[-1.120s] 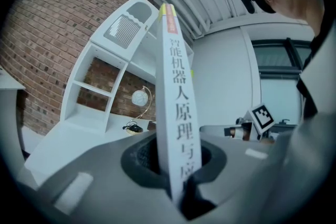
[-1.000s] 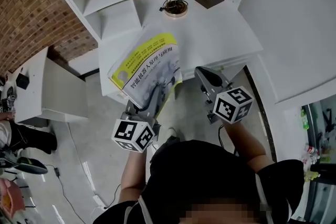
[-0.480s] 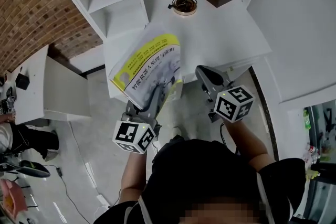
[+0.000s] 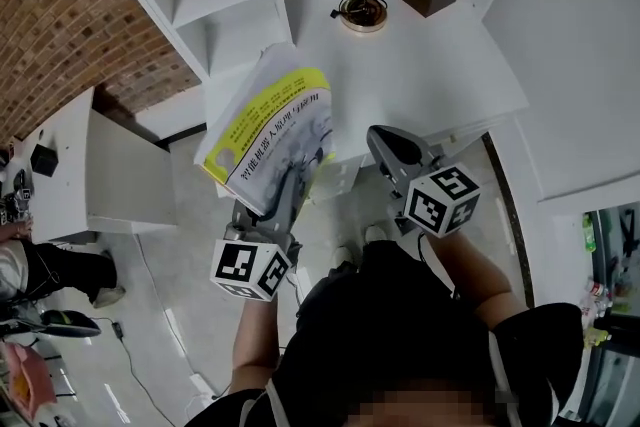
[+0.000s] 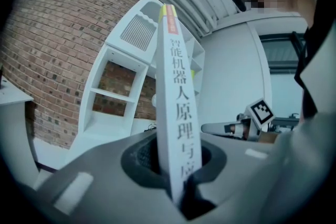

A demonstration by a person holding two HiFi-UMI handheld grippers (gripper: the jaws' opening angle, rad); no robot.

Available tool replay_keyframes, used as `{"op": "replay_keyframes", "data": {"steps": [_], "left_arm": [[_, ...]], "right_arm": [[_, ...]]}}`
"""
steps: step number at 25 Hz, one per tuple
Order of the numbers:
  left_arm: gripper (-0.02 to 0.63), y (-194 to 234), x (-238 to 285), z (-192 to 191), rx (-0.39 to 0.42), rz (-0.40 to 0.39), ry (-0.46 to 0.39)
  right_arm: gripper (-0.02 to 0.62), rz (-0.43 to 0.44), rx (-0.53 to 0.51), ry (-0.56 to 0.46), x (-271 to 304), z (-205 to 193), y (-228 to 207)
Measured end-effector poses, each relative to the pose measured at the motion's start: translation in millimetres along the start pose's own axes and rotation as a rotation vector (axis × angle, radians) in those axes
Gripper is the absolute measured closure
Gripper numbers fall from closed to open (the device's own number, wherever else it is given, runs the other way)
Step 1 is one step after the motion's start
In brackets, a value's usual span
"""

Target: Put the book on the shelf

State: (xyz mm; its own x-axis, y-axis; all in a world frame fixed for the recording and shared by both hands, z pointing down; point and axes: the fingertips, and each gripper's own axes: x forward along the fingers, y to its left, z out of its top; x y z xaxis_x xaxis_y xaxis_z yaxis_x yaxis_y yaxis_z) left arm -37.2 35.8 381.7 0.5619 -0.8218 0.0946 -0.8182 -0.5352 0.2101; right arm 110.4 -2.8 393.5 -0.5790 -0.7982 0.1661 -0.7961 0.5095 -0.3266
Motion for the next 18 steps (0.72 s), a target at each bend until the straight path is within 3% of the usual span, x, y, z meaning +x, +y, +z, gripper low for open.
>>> {"op": "replay_keyframes", "data": {"steps": [3,12,18], "left_arm": [[0.540,3,7,1,-0.008,0.017,0.004],[0.540,30,65,28,0.004,0.126,0.005],[0.540,50,90,39,-0.005,0.199,-0.020]], "right_arm": [[0.600,0.006,-0.002,-0.001,9,2,-9],[0.598,0.135,0.000,-0.010,74,42,-44],[0.600,0.192,0.008,-0.002,107,48,-61]]}}
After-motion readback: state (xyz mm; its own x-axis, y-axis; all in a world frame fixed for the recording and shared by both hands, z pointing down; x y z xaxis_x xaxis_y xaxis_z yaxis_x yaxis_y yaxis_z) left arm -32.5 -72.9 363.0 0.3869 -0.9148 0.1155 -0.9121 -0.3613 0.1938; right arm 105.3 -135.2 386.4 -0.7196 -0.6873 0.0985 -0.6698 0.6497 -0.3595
